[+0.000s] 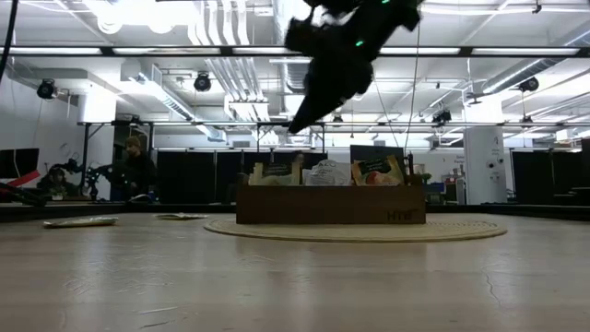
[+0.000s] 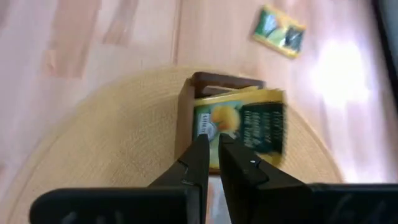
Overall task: Pick & Place Tea
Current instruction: Put the yellow tea bag into the left section of the wooden organizer
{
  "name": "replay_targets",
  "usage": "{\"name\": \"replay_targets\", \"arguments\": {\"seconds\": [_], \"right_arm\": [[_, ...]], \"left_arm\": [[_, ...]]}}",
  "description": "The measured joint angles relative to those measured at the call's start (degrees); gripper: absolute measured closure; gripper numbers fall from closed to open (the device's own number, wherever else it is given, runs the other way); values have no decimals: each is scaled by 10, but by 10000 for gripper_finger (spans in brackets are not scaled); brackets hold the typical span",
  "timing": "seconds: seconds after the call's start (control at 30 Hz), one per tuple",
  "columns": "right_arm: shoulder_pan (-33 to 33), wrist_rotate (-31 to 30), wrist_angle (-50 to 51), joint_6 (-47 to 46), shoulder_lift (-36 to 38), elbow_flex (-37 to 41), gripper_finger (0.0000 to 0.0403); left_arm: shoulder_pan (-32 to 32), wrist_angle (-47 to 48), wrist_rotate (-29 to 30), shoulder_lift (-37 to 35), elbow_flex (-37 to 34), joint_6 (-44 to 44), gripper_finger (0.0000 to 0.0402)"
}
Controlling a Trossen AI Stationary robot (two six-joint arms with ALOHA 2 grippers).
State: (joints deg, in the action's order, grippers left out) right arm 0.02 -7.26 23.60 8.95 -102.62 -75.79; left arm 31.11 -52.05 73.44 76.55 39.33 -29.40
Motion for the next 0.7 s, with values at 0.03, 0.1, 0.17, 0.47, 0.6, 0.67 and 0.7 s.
{"name": "replay_targets", "arguments": {"seconds": [0.03, 0.1, 0.17, 0.47, 0.6, 0.67, 0.7], "right_arm": [[0, 0, -22, 0, 27, 25, 369], [-3, 3, -88, 0, 84, 81, 369], [-6, 10, -162, 1, 147, 145, 369], [-54, 180, -418, -11, 397, 385, 369], [-84, 214, -443, -19, 495, 449, 369], [-98, 227, -448, -17, 543, 475, 369], [-104, 231, -449, -16, 567, 488, 369]], "left_arm": [[3, -1, 7, -1, 0, -4, 248], [9, 0, 12, -5, 0, -10, 248], [11, -3, 15, -9, -1, -10, 248], [14, 0, 58, -11, -3, -6, 248], [14, 10, 88, -14, -3, -6, 248], [14, 18, 89, -17, -3, -5, 248], [14, 18, 90, -17, -3, -5, 248]]}}
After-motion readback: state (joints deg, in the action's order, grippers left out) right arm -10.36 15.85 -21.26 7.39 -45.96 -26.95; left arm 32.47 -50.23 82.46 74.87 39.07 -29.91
